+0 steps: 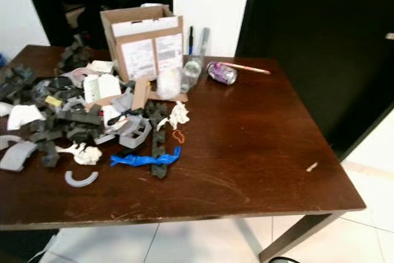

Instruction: Picking trash to rubbish bin

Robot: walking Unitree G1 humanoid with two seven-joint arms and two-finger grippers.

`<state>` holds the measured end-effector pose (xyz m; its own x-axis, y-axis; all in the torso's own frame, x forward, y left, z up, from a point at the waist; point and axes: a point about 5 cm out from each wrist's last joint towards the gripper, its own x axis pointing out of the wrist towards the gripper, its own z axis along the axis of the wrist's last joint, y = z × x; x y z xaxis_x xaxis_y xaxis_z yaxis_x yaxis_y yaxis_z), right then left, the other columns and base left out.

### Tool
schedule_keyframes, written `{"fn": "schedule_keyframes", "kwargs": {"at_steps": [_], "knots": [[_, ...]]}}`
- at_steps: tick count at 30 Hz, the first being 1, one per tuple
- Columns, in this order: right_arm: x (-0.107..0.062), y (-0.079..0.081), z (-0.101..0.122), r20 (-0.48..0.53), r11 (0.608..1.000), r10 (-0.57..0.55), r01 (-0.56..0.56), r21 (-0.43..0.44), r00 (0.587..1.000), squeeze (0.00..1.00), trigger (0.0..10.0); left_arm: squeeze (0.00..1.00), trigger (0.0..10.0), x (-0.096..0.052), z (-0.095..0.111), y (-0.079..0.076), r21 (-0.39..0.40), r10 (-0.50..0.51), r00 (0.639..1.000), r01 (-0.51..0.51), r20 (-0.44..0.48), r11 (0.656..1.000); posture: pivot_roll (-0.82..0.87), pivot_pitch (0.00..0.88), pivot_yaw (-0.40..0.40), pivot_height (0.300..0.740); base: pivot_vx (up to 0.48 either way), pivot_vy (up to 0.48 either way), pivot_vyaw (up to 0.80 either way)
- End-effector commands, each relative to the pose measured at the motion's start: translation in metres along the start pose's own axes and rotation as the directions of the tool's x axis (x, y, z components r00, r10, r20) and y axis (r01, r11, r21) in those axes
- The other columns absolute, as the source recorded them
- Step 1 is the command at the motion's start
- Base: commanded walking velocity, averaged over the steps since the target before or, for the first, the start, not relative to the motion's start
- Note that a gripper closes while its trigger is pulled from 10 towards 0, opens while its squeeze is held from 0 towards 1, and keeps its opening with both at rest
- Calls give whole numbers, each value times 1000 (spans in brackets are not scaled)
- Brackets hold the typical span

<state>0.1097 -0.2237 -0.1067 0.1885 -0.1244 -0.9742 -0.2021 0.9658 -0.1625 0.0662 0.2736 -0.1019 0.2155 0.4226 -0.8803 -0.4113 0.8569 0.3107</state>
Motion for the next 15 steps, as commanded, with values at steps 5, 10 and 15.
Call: {"fn": "schedule_keyframes", "kwargs": {"at_steps": [5, 10, 15], "knots": [[0, -3, -1, -7, 1000, -14, 14, -25, 1000, 0, 10000, 0, 10000, -2, -17, 50, -198, 209, 977, -214, -44, 956, 254, 89, -96, 740, 0, 0, 0], [-1, -4, 2, -2, 999, -14, 14, -46, 1000, 0, 10000, 0, 10000, -6, -21, 86, -318, 349, 935, -349, -59, 882, 269, 91, -100, 740, 0, 0, 0], [-1, -7, 10, 9, 996, -13, 14, -84, 1000, 0, 10000, 0, 10000, -26, 10, 170, -537, 645, 764, -541, 7, 647, 308, 101, -115, 740, 0, 0, 0]]}}
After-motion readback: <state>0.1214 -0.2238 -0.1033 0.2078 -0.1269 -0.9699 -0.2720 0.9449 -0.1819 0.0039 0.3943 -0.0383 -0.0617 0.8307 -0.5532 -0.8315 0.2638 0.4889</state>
